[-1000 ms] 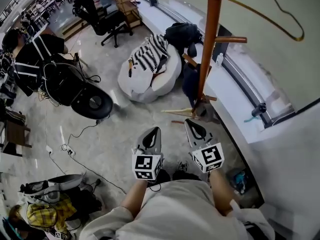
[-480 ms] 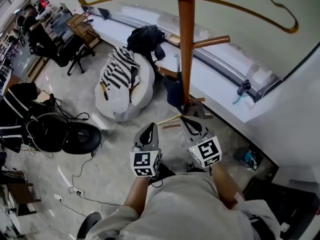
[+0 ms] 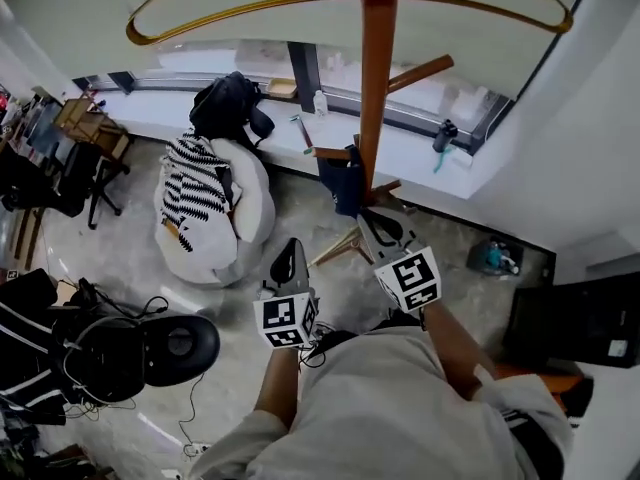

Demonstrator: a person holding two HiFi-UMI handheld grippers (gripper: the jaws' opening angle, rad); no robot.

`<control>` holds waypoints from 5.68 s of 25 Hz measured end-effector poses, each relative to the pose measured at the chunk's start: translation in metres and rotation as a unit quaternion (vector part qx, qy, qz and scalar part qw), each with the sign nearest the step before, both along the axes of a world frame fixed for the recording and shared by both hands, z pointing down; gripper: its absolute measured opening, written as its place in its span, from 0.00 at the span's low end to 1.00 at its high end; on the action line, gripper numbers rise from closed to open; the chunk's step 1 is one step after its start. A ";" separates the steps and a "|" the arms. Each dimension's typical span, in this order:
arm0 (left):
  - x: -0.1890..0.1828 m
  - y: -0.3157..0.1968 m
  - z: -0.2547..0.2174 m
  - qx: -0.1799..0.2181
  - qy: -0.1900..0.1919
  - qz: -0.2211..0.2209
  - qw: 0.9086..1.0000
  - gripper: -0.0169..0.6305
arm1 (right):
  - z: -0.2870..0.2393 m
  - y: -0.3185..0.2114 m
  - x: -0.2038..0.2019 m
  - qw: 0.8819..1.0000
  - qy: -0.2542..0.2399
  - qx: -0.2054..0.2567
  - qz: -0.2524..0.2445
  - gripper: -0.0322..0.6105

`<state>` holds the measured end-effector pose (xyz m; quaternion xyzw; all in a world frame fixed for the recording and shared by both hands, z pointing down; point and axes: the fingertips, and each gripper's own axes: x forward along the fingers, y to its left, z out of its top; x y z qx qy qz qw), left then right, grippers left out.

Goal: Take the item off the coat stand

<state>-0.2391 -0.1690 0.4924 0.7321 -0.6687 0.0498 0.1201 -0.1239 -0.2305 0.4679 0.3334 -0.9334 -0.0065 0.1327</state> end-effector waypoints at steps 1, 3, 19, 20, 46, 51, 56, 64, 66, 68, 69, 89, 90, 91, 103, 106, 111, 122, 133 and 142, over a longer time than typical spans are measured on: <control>-0.002 0.001 0.004 -0.006 -0.003 0.011 1.000 0.04 | 0.001 0.000 0.001 1.000 0.002 -0.002 0.016 0.06; -0.003 0.003 0.010 -0.013 -0.005 0.030 0.999 0.04 | 0.003 0.002 0.004 0.999 0.001 -0.011 0.038 0.06; -0.039 0.002 0.018 -0.024 0.000 -0.021 0.999 0.04 | 0.039 -0.040 -0.020 0.993 0.039 -0.071 0.084 0.46; -0.039 0.005 0.018 -0.025 -0.001 -0.027 0.999 0.04 | 0.043 -0.041 -0.020 0.993 0.041 -0.078 0.083 0.46; -0.059 0.028 0.016 -0.030 -0.002 -0.083 0.996 0.04 | -0.006 -0.026 -0.061 1.000 0.010 0.007 0.006 0.14; -0.070 0.036 0.014 -0.024 0.001 -0.101 0.995 0.04 | -0.015 -0.022 -0.073 1.000 0.004 0.016 -0.009 0.14; -0.082 0.049 0.011 -0.018 0.001 -0.123 0.992 0.04 | -0.022 -0.019 -0.093 0.999 0.004 0.022 -0.033 0.14; -0.115 0.095 0.013 -0.022 0.006 -0.188 0.982 0.04 | -0.023 0.012 -0.143 0.995 0.008 0.023 -0.098 0.14; -0.125 0.108 0.013 -0.023 0.008 -0.204 0.979 0.04 | -0.021 0.023 -0.157 0.993 0.010 0.020 -0.117 0.14; -0.131 0.120 0.017 -0.025 0.012 -0.218 0.975 0.04 | -0.016 0.035 -0.168 0.991 0.011 0.016 -0.133 0.14; -0.133 0.126 0.021 -0.025 0.014 -0.224 0.974 0.04 | -0.013 0.042 -0.172 0.990 0.011 0.014 -0.141 0.14; -0.095 0.081 0.064 -0.056 0.038 -0.065 0.996 0.04 | 0.028 0.076 -0.104 0.996 0.015 -0.031 -0.079 0.14; -0.090 0.074 0.068 -0.059 0.037 -0.051 0.996 0.04 | 0.032 0.077 -0.097 0.997 0.017 -0.034 -0.072 0.14; -0.084 0.068 0.070 -0.061 0.035 -0.038 0.997 0.04 | 0.035 0.080 -0.091 0.997 0.018 -0.037 -0.065 0.14; -0.003 0.035 0.069 -0.087 0.008 0.055 0.995 0.04 | 0.041 0.091 0.009 0.998 0.004 -0.059 0.020 0.14; 0.028 0.037 0.067 -0.091 0.002 0.069 0.993 0.04 | 0.043 0.092 0.048 0.997 -0.002 -0.061 0.047 0.14; 0.086 0.049 0.052 -0.074 0.008 0.089 0.993 0.04 | 0.037 0.100 0.111 0.996 -0.007 -0.043 0.082 0.14; 0.183 0.096 0.005 -0.021 -0.010 0.103 0.994 0.04 | 0.013 0.127 0.208 0.992 -0.037 -0.004 0.121 0.13; 0.185 0.122 -0.041 0.025 -0.032 0.115 0.993 0.04 | -0.024 0.155 0.206 0.990 -0.039 0.038 0.129 0.13; 0.155 0.136 -0.067 0.064 -0.028 0.134 0.989 0.04 | -0.051 0.178 0.171 0.986 -0.035 0.068 0.146 0.13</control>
